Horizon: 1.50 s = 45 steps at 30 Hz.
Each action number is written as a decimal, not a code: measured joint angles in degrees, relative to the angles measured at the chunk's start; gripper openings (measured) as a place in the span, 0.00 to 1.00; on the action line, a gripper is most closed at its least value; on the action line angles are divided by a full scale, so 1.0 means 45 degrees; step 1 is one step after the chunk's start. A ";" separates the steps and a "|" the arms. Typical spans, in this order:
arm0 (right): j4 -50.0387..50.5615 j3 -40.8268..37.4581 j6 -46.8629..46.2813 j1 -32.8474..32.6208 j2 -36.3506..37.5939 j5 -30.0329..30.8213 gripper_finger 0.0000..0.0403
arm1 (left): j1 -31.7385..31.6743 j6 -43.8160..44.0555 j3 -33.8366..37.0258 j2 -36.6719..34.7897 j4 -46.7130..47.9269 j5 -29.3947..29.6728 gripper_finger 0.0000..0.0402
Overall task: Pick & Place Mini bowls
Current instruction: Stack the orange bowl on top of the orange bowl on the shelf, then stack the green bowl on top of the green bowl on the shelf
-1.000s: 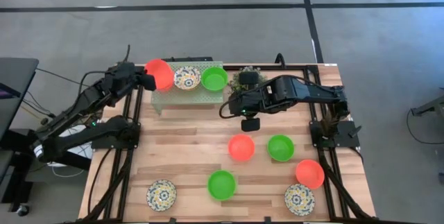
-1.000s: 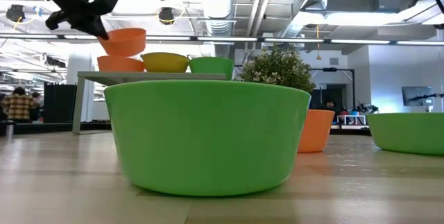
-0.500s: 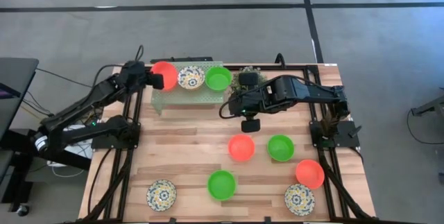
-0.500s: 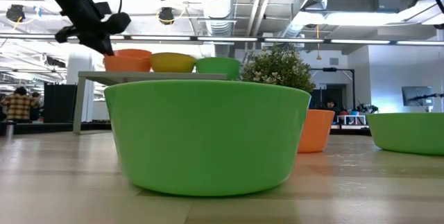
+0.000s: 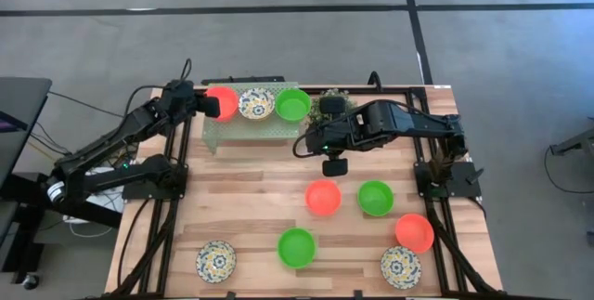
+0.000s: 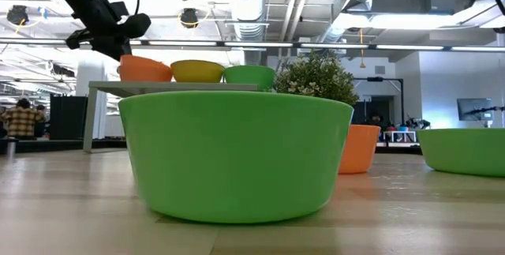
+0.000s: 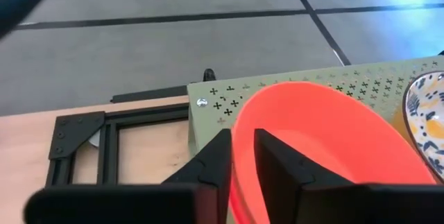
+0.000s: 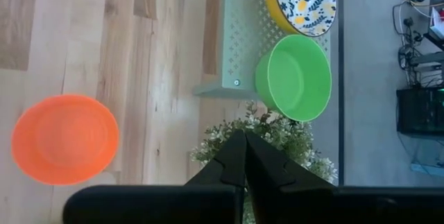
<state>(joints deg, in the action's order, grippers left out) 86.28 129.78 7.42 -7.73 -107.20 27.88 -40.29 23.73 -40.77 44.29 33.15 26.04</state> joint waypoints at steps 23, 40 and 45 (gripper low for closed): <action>-0.2072 -0.3495 -0.0311 -0.0999 0.0058 -0.3866 0.00 | 0.3373 -0.2939 -0.0019 -0.4206 -0.0764 -0.8749 0.22; -1.4733 -1.4790 -0.2564 -0.0919 0.4995 -0.5583 0.00 | 1.0286 -0.4222 0.0306 0.1837 -0.4677 -0.6656 0.22; -1.6360 -1.5922 -0.3954 -0.1085 0.4658 -0.5572 0.00 | 1.1584 -0.4183 0.0306 0.3066 -0.4717 -0.5120 0.22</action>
<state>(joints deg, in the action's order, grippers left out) 12.66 58.13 -10.37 -12.61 -86.23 2.81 11.84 4.91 -39.40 58.09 11.92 3.00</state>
